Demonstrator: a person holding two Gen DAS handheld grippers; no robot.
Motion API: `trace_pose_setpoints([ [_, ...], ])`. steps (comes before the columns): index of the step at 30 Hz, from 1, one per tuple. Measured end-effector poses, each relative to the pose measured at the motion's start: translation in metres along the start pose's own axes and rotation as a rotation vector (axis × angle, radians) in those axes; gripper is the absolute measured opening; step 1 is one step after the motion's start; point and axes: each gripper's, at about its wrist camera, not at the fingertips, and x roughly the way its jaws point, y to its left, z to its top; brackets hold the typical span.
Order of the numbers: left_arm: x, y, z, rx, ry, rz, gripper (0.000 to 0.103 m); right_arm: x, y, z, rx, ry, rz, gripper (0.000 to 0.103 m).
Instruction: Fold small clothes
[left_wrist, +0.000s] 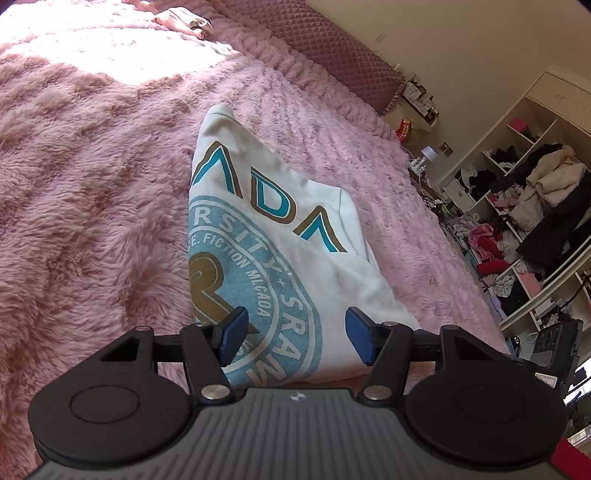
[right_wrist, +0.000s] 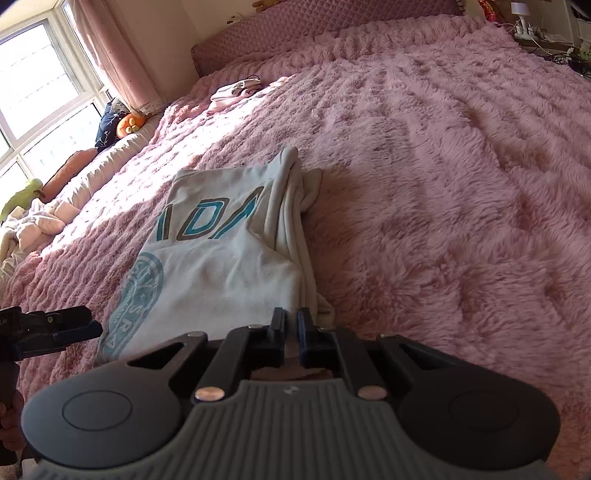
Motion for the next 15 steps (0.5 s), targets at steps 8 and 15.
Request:
trace_pose_setpoints([
  [8, 0.014, 0.017, -0.017, -0.079, 0.053, 0.054, 0.071, 0.027, -0.013, -0.020, 0.055, 0.086, -0.043, 0.025],
  [15, -0.020, -0.027, -0.004, -0.024, 0.062, 0.251, 0.073, -0.027, 0.021, 0.002, 0.057, -0.018, -0.069, 0.041],
])
